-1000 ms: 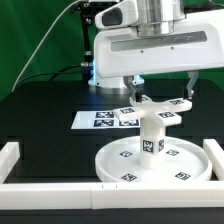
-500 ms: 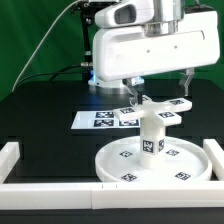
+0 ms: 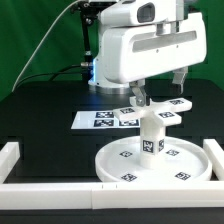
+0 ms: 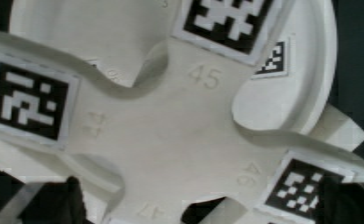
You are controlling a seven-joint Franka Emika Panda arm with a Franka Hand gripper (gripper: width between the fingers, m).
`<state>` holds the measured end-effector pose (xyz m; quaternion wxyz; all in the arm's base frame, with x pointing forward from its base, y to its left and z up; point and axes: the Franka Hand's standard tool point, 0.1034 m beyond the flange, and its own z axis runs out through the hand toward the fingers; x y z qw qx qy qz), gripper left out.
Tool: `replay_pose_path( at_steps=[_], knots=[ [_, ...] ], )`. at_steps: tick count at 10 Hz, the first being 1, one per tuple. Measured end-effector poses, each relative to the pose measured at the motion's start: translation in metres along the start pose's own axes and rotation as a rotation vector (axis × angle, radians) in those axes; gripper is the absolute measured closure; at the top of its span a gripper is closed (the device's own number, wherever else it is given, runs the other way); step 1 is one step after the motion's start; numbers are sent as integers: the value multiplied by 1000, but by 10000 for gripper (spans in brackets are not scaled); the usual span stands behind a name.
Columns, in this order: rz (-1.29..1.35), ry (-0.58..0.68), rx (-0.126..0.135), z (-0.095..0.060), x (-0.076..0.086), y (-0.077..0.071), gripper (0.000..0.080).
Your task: Assemble round table
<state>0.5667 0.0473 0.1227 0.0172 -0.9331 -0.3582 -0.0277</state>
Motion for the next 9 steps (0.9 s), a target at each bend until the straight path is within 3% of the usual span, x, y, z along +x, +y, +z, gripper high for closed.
replay_pose_path(
  at_steps=[4,9],
  knots=[
    [-424,-24,-16,7,-9,8,151],
    [-412,-33,-9,19,-13,5,151]
  ],
)
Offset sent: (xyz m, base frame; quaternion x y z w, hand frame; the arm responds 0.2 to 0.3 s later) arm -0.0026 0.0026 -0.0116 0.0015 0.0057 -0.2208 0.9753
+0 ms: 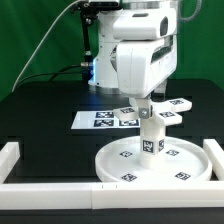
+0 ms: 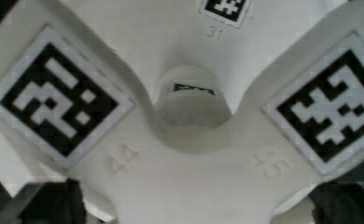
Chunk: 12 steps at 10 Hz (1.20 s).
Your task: Assemble round table
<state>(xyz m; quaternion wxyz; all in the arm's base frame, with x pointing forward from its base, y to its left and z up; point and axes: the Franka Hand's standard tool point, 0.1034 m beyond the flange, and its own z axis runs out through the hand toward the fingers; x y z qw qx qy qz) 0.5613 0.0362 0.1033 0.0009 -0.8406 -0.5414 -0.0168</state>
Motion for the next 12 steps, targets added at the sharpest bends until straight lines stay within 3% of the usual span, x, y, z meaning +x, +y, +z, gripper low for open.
replay_pose_path(
  at_steps=[1,2,3,4,6,8,12],
  knots=[
    [2,0,0,0,-1,0,151],
    [6,0,0,0,-1,0,281],
    [24,0,0,0,-1,1,281],
    [24,-1,0,0,-1,1,361],
    [135,0,0,0,-1,1,361],
    [362,17,-28,0,-2,2,361],
    [994,33,-4,1,0,0,361]
  ],
)
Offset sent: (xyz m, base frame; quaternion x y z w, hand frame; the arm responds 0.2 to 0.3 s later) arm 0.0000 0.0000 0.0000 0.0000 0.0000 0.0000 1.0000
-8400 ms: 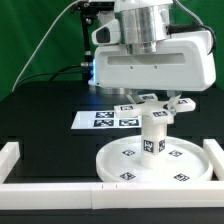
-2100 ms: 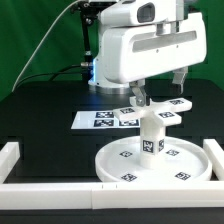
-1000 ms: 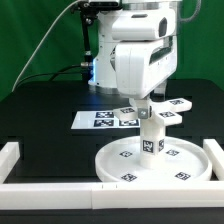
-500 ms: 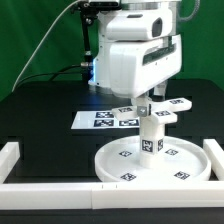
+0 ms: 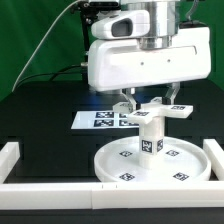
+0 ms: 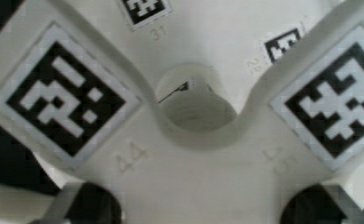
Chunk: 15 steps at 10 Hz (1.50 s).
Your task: Assemble round table
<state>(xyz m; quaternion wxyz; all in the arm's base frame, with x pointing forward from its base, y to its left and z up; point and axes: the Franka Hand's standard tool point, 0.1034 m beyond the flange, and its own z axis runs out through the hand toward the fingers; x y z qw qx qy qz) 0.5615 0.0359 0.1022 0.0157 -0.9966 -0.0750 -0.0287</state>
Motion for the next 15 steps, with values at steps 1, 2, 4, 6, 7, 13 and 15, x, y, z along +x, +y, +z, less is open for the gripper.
replay_pose_path(
  at_steps=[1,2,4,6,7,13,15],
  knots=[
    [41,2,-1,0,0,-1,360],
    [108,2,0,0,0,-1,360],
    [251,2,1,0,0,-1,360],
    [521,-2,2,1,1,-4,360],
    [720,3,3,1,1,-3,360],
    [985,21,50,1,-1,-1,195],
    [797,10,50,-11,6,-2,158]
  ],
)
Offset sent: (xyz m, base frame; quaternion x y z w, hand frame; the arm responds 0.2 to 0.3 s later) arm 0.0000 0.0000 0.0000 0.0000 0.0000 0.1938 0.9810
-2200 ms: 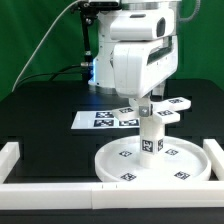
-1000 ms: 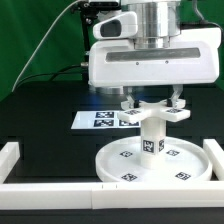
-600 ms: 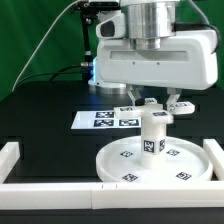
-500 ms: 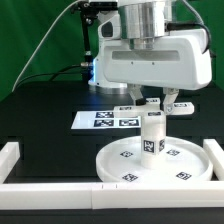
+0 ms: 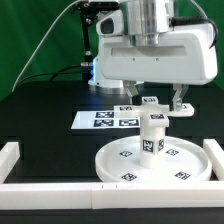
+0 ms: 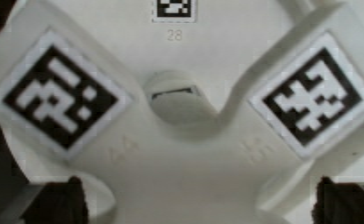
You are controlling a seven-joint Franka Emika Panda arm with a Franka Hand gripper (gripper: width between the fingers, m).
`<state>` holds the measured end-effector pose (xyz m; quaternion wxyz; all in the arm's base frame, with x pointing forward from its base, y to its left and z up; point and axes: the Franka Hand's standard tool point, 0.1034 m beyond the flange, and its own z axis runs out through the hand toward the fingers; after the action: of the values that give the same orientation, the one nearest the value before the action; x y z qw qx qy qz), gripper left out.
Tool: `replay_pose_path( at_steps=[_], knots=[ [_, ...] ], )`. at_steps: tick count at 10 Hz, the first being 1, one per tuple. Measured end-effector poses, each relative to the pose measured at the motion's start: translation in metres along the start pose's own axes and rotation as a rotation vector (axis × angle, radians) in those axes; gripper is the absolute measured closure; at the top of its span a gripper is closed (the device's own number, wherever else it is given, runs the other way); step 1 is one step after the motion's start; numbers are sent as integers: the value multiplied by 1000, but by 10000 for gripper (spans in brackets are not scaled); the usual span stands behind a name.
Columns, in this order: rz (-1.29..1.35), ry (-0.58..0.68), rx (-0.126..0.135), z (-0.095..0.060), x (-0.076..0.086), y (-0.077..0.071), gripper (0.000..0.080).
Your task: Assemble round table
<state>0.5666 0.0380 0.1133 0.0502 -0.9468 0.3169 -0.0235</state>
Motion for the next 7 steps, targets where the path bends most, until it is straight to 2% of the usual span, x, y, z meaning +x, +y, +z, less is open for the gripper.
replay_pose_path(
  at_steps=[3,5,7],
  knots=[
    [-372,-15,3,-12,6,-3,151],
    [-648,2,-34,-8,-4,-12,151],
    [-751,1,-36,-8,-2,-9,151]
  ],
)
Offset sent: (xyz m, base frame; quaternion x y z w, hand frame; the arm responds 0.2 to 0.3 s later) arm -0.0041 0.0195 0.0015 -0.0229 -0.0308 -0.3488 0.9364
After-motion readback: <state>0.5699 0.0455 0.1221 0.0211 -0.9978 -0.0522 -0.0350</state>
